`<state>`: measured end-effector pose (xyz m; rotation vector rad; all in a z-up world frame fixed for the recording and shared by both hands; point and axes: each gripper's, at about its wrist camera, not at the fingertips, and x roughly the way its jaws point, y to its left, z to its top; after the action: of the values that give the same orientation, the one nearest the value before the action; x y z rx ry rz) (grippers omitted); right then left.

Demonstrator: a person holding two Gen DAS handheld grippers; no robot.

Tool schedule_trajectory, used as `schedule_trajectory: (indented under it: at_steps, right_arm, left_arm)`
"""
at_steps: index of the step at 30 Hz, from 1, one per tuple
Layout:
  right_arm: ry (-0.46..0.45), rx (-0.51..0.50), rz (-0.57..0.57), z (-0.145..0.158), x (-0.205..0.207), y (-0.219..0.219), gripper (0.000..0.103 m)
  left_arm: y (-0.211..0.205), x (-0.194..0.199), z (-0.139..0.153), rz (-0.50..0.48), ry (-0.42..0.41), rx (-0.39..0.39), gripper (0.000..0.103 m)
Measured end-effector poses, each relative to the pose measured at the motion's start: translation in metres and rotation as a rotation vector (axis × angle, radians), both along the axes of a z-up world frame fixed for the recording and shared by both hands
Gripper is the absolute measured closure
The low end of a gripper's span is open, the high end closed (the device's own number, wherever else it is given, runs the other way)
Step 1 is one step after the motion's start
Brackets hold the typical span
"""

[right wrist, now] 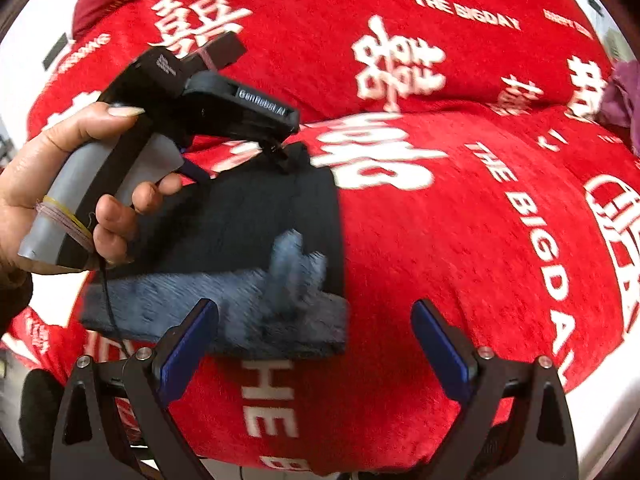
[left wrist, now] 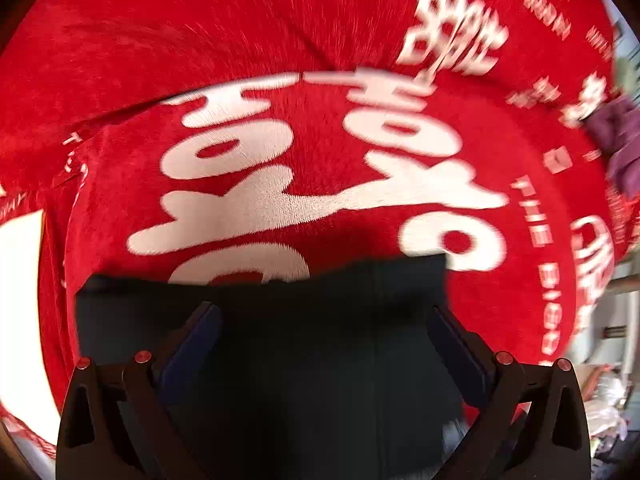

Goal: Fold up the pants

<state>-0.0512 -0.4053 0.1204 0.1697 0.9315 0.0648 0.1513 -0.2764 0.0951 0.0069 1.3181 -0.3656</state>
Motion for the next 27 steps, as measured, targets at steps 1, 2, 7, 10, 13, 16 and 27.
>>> schedule_trajectory:
  at_steps: [1, 2, 7, 10, 13, 16, 27]
  right_arm:
    - [-0.018, 0.016, 0.027, 0.003, 0.000, 0.004, 0.005]
    - [-0.044, 0.043, 0.070, 0.007, 0.000, 0.011, 0.005]
    - [-0.113, 0.150, 0.266, -0.001, 0.002, 0.039, 0.005]
    - [0.045, 0.223, 0.234, -0.033, 0.021, 0.035, 0.002]
    - [-0.023, 0.223, 0.236, -0.008, 0.013, 0.026, 0.002]
    - [-0.091, 0.186, 0.222, 0.015, 0.002, 0.005, 0.000]
    - [0.089, 0.387, 0.128, -0.024, 0.059, -0.059, 0.000]
  left_arm:
    - [0.012, -0.013, 0.007, 0.001, -0.010, -0.041, 0.000]
    - [0.025, -0.026, 0.011, 0.006, -0.022, -0.060, 0.000]
    - [0.089, -0.069, 0.000, 0.084, -0.028, -0.086, 0.000]
    - [0.123, -0.087, -0.014, 0.123, -0.018, -0.037, 0.000]
    - [0.176, -0.104, -0.009, 0.173, -0.058, -0.160, 0.000]
    - [0.226, -0.103, -0.021, 0.225, -0.013, -0.254, 0.000]
    - [0.210, -0.072, -0.063, 0.108, 0.097, -0.347, 0.000]
